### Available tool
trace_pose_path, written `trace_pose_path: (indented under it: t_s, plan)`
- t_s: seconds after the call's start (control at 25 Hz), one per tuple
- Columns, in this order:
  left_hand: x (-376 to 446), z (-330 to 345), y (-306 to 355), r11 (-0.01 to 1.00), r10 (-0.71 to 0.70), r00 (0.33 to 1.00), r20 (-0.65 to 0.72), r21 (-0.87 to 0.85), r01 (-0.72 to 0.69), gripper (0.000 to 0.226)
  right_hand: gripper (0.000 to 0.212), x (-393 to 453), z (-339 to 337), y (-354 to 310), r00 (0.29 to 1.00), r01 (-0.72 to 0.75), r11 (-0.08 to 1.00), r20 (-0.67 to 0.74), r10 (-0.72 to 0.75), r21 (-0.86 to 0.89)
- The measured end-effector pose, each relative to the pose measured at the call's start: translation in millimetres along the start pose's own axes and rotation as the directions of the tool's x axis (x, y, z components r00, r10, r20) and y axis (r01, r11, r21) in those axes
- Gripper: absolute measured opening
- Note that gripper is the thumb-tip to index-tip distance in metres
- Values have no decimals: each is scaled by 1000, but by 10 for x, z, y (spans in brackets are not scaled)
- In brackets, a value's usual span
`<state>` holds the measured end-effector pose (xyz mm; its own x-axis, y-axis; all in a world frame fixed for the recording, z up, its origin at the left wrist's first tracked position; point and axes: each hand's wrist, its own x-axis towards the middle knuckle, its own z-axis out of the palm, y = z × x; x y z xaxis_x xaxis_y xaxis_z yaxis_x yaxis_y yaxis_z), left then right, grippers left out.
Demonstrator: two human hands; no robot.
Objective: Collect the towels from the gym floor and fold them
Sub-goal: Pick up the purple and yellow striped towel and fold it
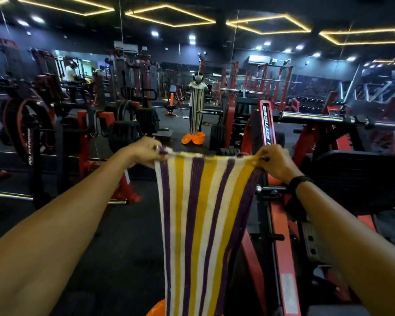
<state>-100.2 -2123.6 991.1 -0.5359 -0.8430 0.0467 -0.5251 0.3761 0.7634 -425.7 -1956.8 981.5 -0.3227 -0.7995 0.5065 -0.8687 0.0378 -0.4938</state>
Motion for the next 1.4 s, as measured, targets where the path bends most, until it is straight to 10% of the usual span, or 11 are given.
trace_pose_path:
  t_s: [0.16, 0.32, 0.48, 0.56, 0.64, 0.72, 0.84, 1.04, 1.16, 1.32, 1.4]
  plan:
    - [-142, 163, 19, 992, -113, 892, 437, 96, 79, 5, 18, -92, -49, 84, 817, -110, 994, 570, 93, -3]
    - [-87, 279, 8, 722, 196, 975, 103, -688, -73, 54, 13, 30, -233, -78, 959, -236, 579, 285, 7, 781]
    - [-210, 628, -40, 952, -9, 940, 342, -285, 113, 59, 32, -315, 439, -194, 829, -352, 770, 559, -6, 531]
    - [-177, 568, 35, 869, 49, 982, 181, -493, 47, 27, 29, -225, 488, -132, 874, -293, 830, 485, 31, 475]
    - [-167, 387, -7, 672, 72, 997, 18, -740, -35, 17, 22, -54, 272, -137, 918, -362, 629, 379, 115, 688]
    - [-160, 292, -147, 738, 100, 978, 184, -673, 51, 49, 19, -10, 174, -77, 879, -464, 398, 465, 101, 791]
    - [-348, 435, -267, 947, 12, 852, 523, -280, 158, 52, 44, -327, 392, 0, 660, -586, 661, 749, 54, 469]
    - [-247, 301, -260, 717, 94, 974, 205, -693, 76, 83, 24, -163, 166, -78, 840, -526, 258, 542, 12, 810]
    - [-310, 402, -302, 916, 2, 908, 420, -366, 168, 75, 67, -298, 374, -30, 685, -599, 561, 728, -10, 571]
    - [-320, 364, -220, 748, 58, 978, 198, -657, 89, 60, 39, -227, 360, -58, 850, -502, 336, 525, 23, 797]
    - [-320, 320, -251, 866, -18, 948, 319, -468, 175, 79, 34, -235, 315, -72, 820, -541, 337, 573, 6, 771]
